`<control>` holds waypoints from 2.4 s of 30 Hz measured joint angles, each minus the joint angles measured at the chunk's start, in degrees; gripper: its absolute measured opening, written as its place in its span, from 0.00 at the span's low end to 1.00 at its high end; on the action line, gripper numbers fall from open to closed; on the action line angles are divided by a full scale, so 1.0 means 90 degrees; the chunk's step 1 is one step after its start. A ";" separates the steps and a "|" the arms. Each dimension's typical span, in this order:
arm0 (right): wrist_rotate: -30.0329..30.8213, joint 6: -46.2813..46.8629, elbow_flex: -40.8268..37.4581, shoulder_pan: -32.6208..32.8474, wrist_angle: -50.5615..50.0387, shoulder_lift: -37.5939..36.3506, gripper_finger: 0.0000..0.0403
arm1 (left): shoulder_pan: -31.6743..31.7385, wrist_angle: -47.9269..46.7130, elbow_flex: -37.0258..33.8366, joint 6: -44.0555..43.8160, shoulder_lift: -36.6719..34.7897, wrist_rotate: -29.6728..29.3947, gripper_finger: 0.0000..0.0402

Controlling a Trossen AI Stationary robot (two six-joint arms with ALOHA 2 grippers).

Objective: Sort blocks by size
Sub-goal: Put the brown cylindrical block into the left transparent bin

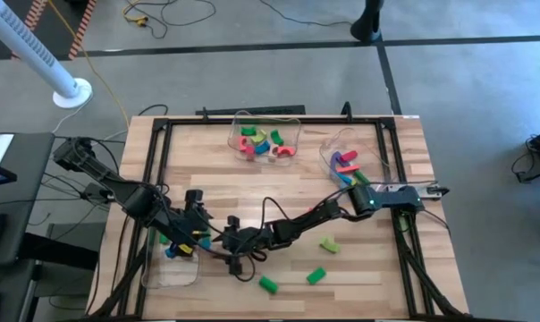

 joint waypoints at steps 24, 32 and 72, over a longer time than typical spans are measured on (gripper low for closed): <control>0.0450 0.0156 0.0060 -0.0009 -0.0995 -0.0094 0.38 | -0.0159 0.0042 0.0002 -0.0075 0.0000 -0.0160 0.55; 0.0648 -0.0144 0.0051 0.0131 -0.2273 -0.0795 0.39 | -0.0161 0.0040 0.0005 -0.0031 0.0000 -0.0265 0.55; 0.2536 -0.1537 0.0051 0.0802 -0.4196 -0.3551 0.40 | 0.0077 0.3513 0.0000 0.2448 0.0027 -0.0629 0.55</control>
